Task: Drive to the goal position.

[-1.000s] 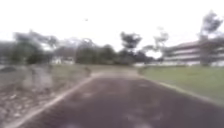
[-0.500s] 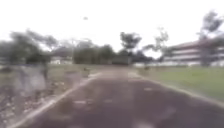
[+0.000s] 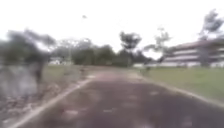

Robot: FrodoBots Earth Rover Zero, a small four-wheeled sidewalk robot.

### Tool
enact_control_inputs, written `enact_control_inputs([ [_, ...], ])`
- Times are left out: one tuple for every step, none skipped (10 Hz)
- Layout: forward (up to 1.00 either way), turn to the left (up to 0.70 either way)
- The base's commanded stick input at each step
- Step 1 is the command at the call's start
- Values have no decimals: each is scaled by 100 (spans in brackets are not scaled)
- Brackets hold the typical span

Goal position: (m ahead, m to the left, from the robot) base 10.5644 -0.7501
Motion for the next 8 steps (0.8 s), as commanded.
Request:
enact_control_inputs([
  [70, 0],
  [70, 0],
  [70, 0],
  [70, 0],
  [70, 0],
  [70, 0],
  [70, 0],
  [70, 0],
])
